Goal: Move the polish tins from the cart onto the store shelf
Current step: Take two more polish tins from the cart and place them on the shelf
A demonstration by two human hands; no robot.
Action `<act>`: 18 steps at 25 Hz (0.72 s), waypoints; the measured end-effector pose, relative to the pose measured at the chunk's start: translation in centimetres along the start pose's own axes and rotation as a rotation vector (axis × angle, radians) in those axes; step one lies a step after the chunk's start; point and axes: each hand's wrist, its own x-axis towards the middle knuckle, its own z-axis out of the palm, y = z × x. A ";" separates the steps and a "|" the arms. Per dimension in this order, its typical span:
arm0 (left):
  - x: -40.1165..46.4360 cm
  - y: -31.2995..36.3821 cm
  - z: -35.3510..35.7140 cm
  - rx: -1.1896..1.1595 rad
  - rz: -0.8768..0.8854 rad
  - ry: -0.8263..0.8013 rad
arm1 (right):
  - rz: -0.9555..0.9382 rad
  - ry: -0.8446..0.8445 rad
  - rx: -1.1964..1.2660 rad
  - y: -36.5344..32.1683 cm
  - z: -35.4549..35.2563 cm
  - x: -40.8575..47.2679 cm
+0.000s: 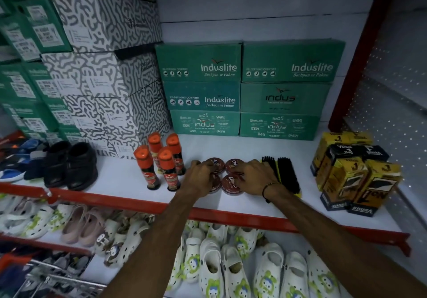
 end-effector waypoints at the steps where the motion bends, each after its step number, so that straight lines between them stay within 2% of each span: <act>1: 0.0 0.1 0.0 -0.001 0.011 0.015 | -0.004 0.002 0.001 0.2 0.0 0.1; 18: 0.3 -0.6 0.7 -0.042 0.003 0.067 | -0.045 -0.008 0.040 0.6 0.2 0.9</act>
